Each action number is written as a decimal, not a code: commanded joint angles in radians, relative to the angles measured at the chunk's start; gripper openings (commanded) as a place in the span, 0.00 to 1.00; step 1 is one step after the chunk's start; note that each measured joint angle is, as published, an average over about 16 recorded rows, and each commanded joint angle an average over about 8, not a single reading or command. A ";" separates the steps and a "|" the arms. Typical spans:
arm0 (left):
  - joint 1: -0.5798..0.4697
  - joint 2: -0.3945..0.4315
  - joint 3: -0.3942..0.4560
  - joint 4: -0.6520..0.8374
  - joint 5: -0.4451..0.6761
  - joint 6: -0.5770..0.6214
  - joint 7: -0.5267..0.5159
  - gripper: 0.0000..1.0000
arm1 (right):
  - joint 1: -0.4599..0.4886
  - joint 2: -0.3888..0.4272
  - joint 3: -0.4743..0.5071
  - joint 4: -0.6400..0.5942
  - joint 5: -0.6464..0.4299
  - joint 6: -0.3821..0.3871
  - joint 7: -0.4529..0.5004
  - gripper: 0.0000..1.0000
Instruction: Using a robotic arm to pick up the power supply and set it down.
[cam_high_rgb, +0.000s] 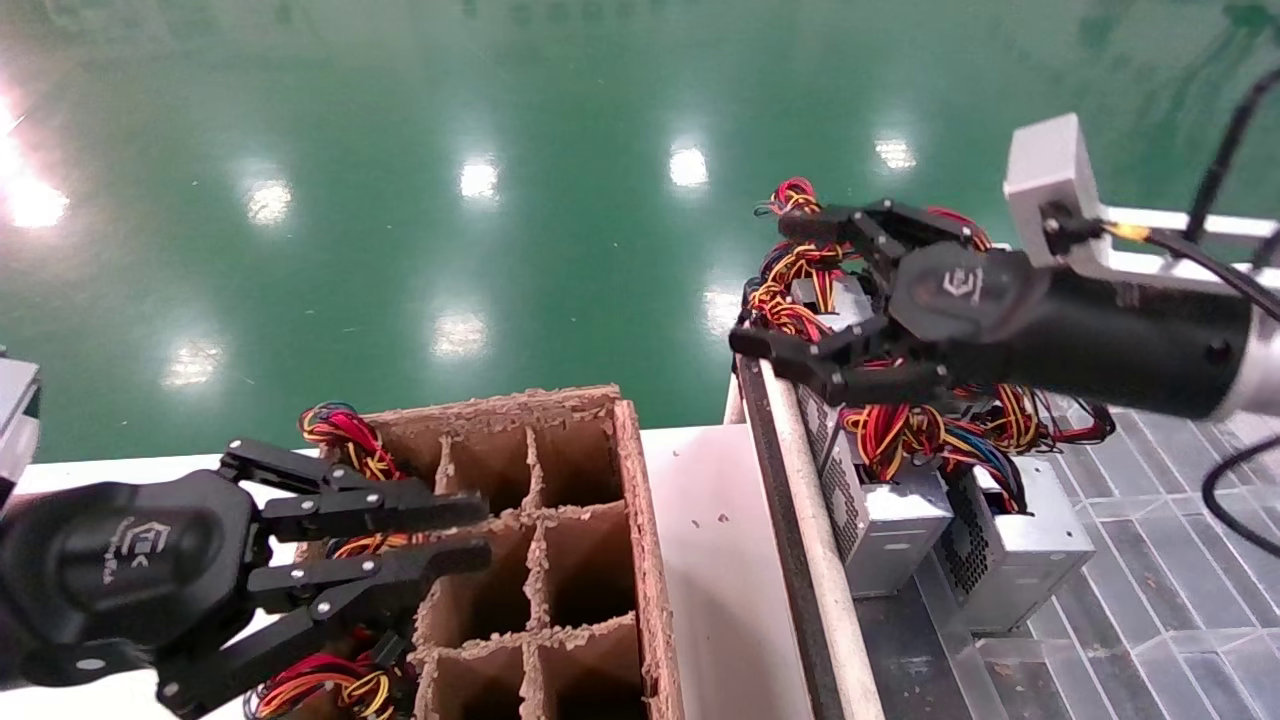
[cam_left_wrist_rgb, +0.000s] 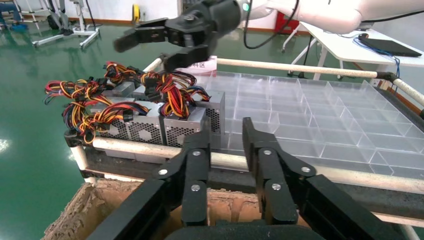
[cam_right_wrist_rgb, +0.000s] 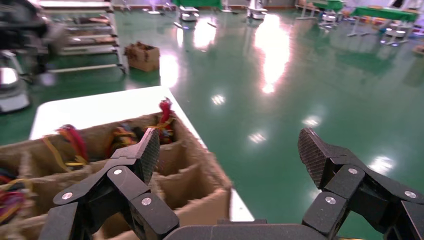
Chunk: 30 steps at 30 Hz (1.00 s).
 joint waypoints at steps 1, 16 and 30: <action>0.000 0.000 0.000 0.000 0.000 0.000 0.000 1.00 | -0.033 0.013 0.019 0.040 0.013 -0.006 0.015 1.00; 0.000 0.000 0.000 0.000 0.000 0.000 0.000 1.00 | -0.275 0.113 0.159 0.335 0.107 -0.051 0.122 1.00; 0.000 0.000 0.000 0.000 0.000 0.000 0.000 1.00 | -0.437 0.179 0.253 0.533 0.171 -0.082 0.191 1.00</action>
